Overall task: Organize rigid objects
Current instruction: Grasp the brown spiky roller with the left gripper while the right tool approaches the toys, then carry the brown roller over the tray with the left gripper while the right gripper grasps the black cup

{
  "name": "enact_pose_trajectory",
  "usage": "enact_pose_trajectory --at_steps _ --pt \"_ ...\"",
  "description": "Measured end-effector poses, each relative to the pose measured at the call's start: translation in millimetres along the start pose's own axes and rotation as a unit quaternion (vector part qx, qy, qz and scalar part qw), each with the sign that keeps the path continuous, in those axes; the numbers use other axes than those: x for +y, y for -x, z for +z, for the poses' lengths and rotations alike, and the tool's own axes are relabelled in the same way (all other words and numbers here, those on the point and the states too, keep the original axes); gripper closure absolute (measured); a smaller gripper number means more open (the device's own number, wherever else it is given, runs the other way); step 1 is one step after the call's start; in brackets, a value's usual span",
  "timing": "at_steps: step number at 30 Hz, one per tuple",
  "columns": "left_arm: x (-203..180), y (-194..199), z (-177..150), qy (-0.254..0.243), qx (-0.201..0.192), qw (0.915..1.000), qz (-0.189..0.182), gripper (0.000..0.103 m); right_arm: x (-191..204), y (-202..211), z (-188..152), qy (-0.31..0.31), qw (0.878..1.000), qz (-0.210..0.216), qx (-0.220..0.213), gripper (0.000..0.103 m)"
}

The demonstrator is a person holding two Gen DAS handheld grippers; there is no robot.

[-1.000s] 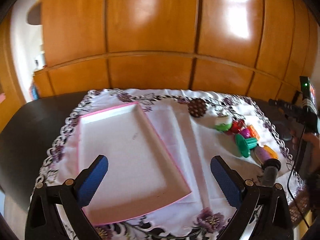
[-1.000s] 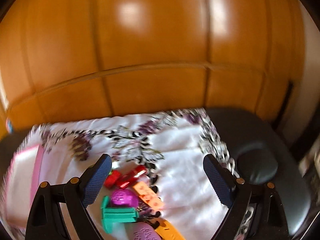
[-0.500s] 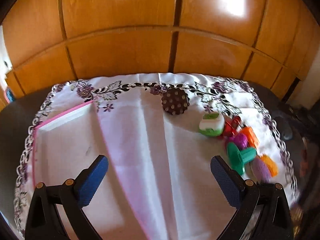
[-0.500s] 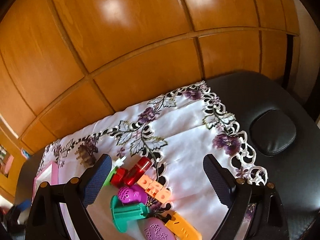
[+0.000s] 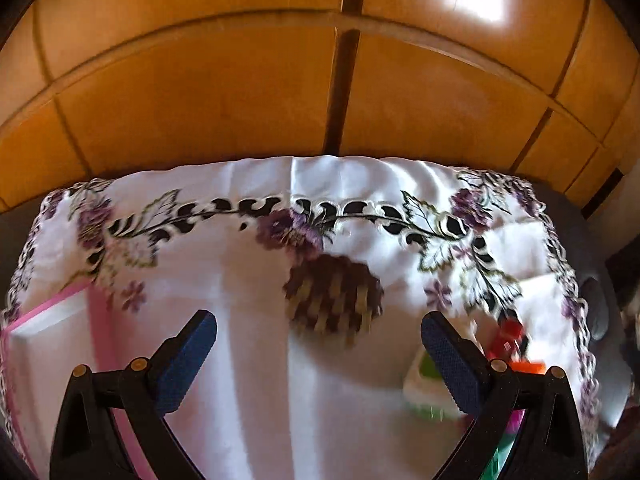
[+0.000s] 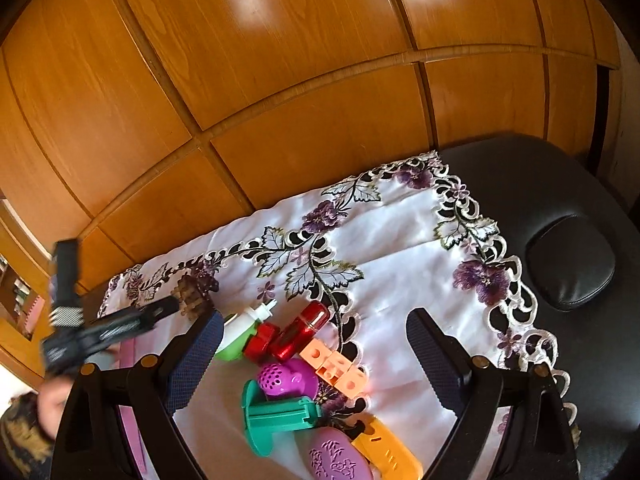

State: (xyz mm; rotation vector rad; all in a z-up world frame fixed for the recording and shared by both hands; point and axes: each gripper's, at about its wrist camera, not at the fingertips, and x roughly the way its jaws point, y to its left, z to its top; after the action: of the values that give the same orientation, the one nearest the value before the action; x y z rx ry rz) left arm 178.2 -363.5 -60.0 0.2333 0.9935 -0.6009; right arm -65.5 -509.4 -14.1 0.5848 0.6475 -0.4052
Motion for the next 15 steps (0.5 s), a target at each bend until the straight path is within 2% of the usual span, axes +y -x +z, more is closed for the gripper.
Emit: enact_pose_trajectory --at_steps 4,6,7,8,9,11,15 --pt "-5 -29 10 -0.002 0.016 0.9998 0.010 0.001 -1 -2 0 -0.004 1.000 0.006 0.005 0.009" --pt "-3 -39 11 0.003 0.019 0.9998 0.008 0.020 -2 -3 0 -0.006 1.000 0.004 0.007 0.009" --pt "-2 -43 11 0.006 0.028 0.9996 -0.006 0.036 -3 -4 0 -0.007 1.000 0.005 0.008 0.009" --pt "0 -47 10 0.009 0.038 0.9992 -0.012 0.037 -3 -4 0 -0.008 1.000 0.006 0.009 0.009" --pt "1 -45 7 0.012 0.023 0.9996 -0.011 0.037 -4 -4 0 -0.008 1.000 0.005 0.010 0.009" --pt "3 -39 1 0.012 0.016 0.9997 -0.011 0.037 -6 -5 1 -0.012 1.000 0.005 0.010 0.009" --pt "3 -5 -22 0.007 -0.010 0.9998 -0.017 0.037 -12 -2 2 -0.022 1.000 -0.001 0.004 0.009"
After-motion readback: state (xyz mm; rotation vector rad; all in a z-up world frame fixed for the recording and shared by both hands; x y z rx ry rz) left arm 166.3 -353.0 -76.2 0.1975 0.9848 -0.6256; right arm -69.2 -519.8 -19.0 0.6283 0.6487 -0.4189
